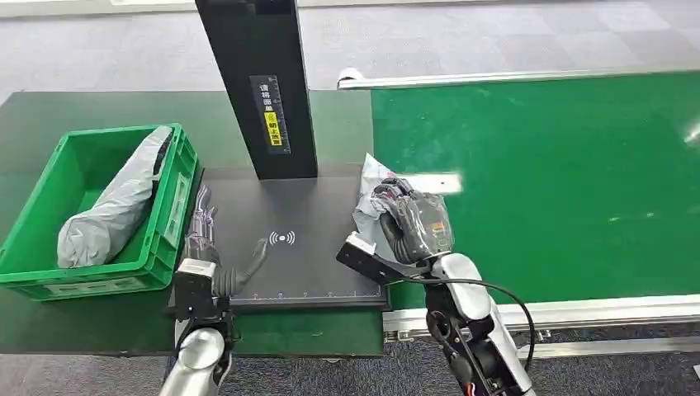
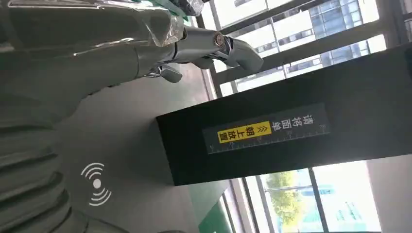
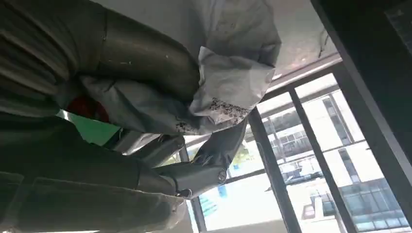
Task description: Moved the parcel from conveyor to table for the left to box.
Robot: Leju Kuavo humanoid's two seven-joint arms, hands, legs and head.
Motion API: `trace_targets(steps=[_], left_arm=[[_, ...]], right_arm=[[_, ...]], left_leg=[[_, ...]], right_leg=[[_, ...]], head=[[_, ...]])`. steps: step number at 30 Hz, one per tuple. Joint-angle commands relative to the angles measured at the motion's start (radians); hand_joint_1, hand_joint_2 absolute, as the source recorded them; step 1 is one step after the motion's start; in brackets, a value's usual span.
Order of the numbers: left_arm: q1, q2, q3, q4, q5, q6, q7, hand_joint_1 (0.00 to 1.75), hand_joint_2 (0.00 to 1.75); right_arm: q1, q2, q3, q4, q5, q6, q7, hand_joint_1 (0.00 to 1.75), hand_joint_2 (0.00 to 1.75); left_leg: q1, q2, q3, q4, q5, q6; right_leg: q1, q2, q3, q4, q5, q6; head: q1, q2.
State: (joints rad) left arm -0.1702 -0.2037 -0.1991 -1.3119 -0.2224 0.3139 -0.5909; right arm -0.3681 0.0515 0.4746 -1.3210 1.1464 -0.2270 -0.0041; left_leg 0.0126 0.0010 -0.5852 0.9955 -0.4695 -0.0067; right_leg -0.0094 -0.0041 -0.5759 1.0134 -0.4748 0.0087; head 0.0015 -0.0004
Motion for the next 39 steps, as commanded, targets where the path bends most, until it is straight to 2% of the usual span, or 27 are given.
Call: trace_targets(steps=[1, 12, 18, 22, 29, 33, 39], left_arm=[[-0.034, -0.003, 0.039, 0.032, -0.009, -0.029, 0.018, 0.00, 1.75], [-0.034, -0.003, 0.038, 0.035, -0.009, -0.030, 0.018, 0.00, 1.75], [-0.073, -0.011, 0.031, 0.076, -0.013, -0.048, 0.025, 0.00, 1.75], [-0.093, -0.022, 0.033, 0.106, -0.010, -0.053, 0.027, 0.00, 1.75], [-0.138, -0.046, 0.025, 0.170, 0.006, -0.042, 0.027, 0.00, 1.75], [-0.152, -0.053, 0.056, 0.208, 0.027, 0.009, 0.037, 0.00, 1.75], [-0.157, -0.049, 0.063, 0.220, 0.032, 0.012, 0.036, 0.00, 1.75]], right_arm=[[-0.162, 0.059, 0.041, 0.281, 0.090, 0.037, 0.055, 1.75, 1.75], [-0.168, 0.062, 0.039, 0.296, 0.094, 0.030, 0.054, 1.75, 1.75], [-0.329, 0.130, 0.006, 0.540, 0.083, 0.022, 0.063, 1.75, 1.75], [-0.401, 0.184, -0.025, 0.651, 0.019, 0.002, 0.022, 1.75, 1.75], [-0.471, 0.247, -0.004, 0.661, -0.036, 0.027, -0.010, 1.75, 1.75], [-0.479, 0.254, 0.018, 0.659, -0.089, 0.049, -0.028, 1.75, 1.75], [-0.473, 0.251, 0.026, 0.660, -0.100, 0.043, -0.029, 1.75, 1.75]], left_leg=[[0.000, 0.004, 0.002, -0.001, 0.000, 0.000], [0.000, 0.001, 0.002, -0.001, 0.000, 0.000], [-0.001, 0.003, 0.001, 0.000, 0.001, 0.000], [-0.001, 0.004, 0.002, -0.002, 0.002, 0.000], [0.000, 0.003, 0.003, -0.001, 0.001, 0.000], [-0.001, 0.002, 0.001, 0.000, 0.001, 0.000], [0.000, 0.001, 0.001, -0.001, 0.001, 0.000]], right_leg=[[0.000, 0.004, 0.001, -0.001, 0.001, -0.001], [0.000, 0.002, 0.001, -0.001, 0.001, 0.000], [0.000, 0.003, -0.001, 0.000, 0.001, -0.001], [0.000, 0.004, 0.000, -0.001, 0.003, -0.001], [0.000, 0.003, 0.001, -0.001, 0.002, -0.001], [-0.001, 0.002, -0.001, 0.001, 0.001, -0.001], [0.000, 0.001, 0.000, 0.000, 0.001, -0.001]], head=[[-0.001, 0.000], [0.000, 0.000], [-0.001, 0.000], [-0.001, 0.000], [0.000, 0.000], [0.000, 0.000], [0.000, 0.000]])
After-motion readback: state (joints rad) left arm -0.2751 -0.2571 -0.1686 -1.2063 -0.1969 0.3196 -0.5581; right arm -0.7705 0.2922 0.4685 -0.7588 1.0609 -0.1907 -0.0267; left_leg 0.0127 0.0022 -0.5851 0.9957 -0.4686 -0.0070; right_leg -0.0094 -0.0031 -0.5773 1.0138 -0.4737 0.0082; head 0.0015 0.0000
